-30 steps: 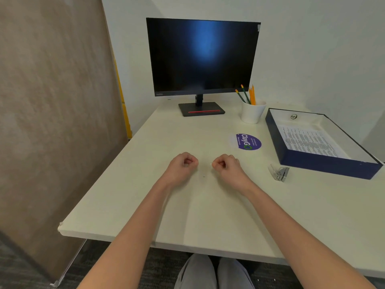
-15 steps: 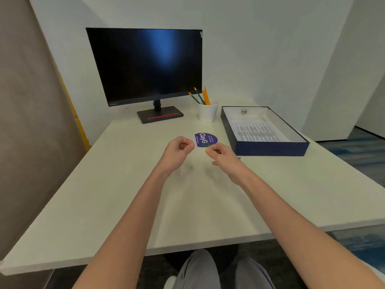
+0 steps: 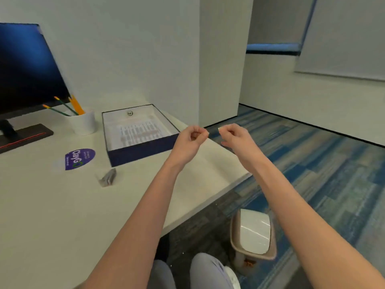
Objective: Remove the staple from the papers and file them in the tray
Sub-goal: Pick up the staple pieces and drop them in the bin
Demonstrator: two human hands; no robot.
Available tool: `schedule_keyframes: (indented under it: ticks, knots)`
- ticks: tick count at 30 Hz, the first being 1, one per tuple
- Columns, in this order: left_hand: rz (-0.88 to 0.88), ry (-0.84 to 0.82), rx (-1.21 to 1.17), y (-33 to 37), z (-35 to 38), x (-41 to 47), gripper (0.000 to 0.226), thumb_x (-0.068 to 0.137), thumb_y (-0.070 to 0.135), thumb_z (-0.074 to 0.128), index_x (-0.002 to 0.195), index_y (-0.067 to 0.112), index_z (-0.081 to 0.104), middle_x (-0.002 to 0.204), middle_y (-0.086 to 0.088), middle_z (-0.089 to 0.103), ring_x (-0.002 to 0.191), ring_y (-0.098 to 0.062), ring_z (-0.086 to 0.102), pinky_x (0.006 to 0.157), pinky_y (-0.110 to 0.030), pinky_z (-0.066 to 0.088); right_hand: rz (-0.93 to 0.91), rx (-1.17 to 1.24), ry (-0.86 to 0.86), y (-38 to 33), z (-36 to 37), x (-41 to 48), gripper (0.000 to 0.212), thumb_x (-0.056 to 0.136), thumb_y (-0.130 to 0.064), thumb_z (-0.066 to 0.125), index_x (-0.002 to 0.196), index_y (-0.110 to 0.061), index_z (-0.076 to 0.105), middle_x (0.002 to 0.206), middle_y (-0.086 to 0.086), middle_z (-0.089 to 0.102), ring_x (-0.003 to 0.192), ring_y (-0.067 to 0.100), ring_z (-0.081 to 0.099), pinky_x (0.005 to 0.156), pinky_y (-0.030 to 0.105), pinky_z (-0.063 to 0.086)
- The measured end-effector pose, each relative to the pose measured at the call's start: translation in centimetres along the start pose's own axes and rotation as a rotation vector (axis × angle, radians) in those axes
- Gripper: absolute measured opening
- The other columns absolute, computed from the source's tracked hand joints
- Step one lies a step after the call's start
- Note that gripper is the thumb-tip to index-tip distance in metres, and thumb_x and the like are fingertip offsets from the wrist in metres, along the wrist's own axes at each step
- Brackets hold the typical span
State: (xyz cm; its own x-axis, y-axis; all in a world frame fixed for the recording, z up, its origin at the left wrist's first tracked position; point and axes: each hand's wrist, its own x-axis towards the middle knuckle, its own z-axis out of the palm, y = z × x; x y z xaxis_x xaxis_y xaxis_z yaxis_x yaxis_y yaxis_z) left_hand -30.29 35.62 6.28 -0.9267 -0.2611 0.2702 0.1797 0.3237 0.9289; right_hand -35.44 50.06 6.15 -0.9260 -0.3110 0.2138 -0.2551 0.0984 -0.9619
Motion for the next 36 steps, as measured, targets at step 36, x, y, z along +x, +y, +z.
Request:
schedule_keyframes:
  ticks: [36]
  knots:
    - [-0.383,-0.770,0.832,-36.9,32.8,-2.0,0.016,0.095,0.015,0.047,0.103,0.015,0.060,0.110,-0.013,0.064,0.105,-0.033,0.057,0.085,-0.043,0.047,0.696,-0.747,-0.358,46.4,-12.1,-3.4,0.010,0.093,-0.013,0.047,0.096,-0.007,0.054,0.105,0.016,0.063,0.099,0.029,0.058,0.086,0.035,0.038]
